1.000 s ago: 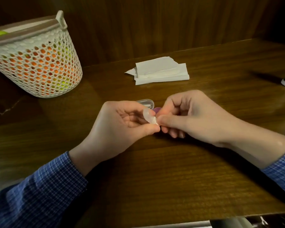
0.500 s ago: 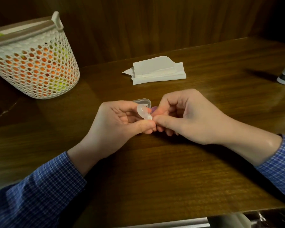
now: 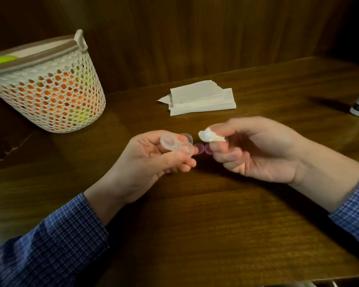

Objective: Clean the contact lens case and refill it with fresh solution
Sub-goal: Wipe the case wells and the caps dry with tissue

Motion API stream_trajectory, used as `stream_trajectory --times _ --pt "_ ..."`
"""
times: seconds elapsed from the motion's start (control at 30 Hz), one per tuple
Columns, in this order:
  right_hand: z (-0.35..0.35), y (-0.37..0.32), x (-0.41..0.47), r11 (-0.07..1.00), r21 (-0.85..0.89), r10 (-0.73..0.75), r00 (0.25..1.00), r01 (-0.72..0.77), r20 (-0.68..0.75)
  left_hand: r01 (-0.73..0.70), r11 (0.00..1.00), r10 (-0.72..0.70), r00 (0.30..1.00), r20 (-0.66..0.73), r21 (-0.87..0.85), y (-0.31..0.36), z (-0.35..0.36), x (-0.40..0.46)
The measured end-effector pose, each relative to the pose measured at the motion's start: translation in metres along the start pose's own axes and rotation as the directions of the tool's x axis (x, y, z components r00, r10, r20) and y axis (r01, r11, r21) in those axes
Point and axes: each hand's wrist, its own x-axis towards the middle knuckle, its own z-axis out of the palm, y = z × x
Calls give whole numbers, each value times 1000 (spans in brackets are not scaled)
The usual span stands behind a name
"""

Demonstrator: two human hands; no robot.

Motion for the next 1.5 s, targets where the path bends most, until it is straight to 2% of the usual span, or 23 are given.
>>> stream_trajectory --times 0.07,0.13,0.2,0.27,0.3,0.43,0.63,0.73,0.8,0.83,0.93,1.0,1.07,1.2,1.37,1.5 --pt "1 4 2 964 -253 -101 992 78 -79 22 998 -19 998 62 -54 -1 1 0" --pt "4 9 1 802 -566 -318 938 191 -135 29 997 -22 994 109 -66 -1 3 0" --pt "7 13 -2 588 -760 -504 861 277 -76 35 998 -28 994 109 -59 -1 4 1" --pt "10 16 -4 417 -853 -571 821 312 21 48 998 -43 995 90 -49 -2 5 1" --pt "11 17 -4 369 -878 -574 818 306 44 54 997 -50 996 78 -47 -3 5 1" --pt "11 23 -2 264 -936 -558 828 232 48 77 996 -76 997 27 -44 -4 8 1" --pt "9 31 2 290 -926 -543 838 242 49 51 999 -51 999 -16 6 -7 13 -2" --pt "8 31 3 346 -908 -501 865 237 35 44 998 -43 999 -18 51 -7 15 -2" --pt "8 26 5 460 -856 -465 885 238 -3 51 998 -50 998 -27 30 -3 14 -1" --pt "8 23 6 564 -791 -431 902 238 -36 59 998 -60 998 -24 -13 -1 13 0" --pt "8 11 5 907 -385 -227 969 173 -98 116 981 -108 993 56 -158 4 12 1" --pt "8 6 5 986 -134 -111 987 95 -115 155 969 -135 985 111 -194 5 10 -1" --pt "6 4 5 995 -63 -85 986 77 -140 197 956 -169 975 143 -218 5 9 -2" --pt "5 4 4 951 -254 -215 966 175 -141 241 947 -211 965 154 -212 3 8 1" --pt "3 12 4 752 -600 -452 876 272 -169 256 951 -226 959 174 -176 -2 10 4" --pt "4 16 5 594 -760 -528 840 262 -124 277 943 -238 949 207 -185 -3 14 4"
